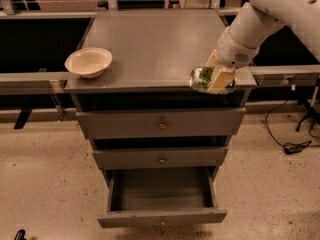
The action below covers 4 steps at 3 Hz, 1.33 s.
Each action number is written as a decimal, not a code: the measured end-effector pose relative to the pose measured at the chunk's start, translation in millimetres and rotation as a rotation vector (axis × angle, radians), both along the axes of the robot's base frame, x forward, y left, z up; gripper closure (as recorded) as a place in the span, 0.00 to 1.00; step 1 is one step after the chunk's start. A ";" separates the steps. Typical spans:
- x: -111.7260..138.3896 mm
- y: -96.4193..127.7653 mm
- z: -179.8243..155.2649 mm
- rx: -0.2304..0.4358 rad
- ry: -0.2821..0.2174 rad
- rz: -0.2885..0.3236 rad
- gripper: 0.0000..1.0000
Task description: Place green can into bottom drawer
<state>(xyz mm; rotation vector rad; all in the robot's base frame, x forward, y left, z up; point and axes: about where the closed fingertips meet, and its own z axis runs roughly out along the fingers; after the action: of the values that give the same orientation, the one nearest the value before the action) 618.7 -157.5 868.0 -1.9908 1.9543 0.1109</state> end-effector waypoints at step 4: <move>-21.3 -4.3 -112.6 0.040 -0.009 -0.120 1.00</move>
Offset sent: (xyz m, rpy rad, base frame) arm -0.0426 0.0158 -0.1137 -0.0030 -0.0391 -0.0804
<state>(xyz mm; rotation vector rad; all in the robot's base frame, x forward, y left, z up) 597.4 -161.8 755.5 -1.8407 2.0439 0.1104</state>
